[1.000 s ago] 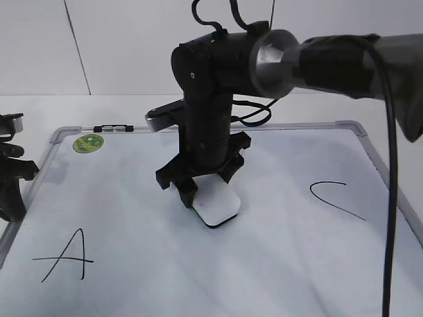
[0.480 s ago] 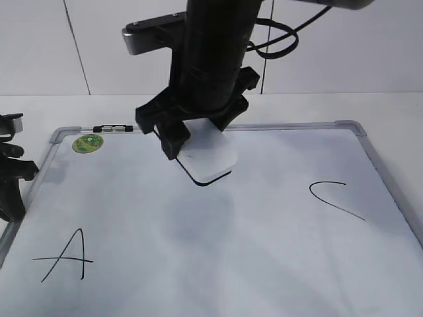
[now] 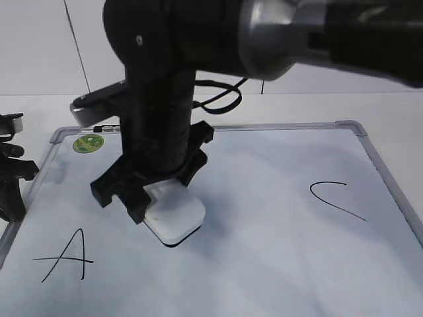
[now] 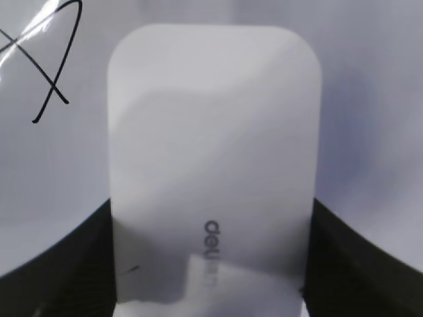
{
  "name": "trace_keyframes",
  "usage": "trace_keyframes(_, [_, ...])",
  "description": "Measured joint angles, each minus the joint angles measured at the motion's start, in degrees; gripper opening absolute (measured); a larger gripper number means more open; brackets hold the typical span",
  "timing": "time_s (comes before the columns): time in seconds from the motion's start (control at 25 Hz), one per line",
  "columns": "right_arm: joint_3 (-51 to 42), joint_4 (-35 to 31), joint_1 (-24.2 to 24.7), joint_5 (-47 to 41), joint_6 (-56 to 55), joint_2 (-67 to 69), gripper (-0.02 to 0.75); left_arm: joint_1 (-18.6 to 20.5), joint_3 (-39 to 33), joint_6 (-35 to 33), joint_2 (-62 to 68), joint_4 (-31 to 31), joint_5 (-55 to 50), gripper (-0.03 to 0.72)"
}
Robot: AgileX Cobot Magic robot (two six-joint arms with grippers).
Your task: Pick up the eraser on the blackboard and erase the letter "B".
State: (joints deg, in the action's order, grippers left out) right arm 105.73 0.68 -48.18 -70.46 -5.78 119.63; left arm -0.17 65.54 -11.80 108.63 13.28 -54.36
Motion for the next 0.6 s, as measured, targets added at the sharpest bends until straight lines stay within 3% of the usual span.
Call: trace_keyframes(0.6, [0.00,-0.68,-0.03,6.36,0.09,9.73,0.522,0.00,0.00,0.02,0.00,-0.01,-0.12,0.050])
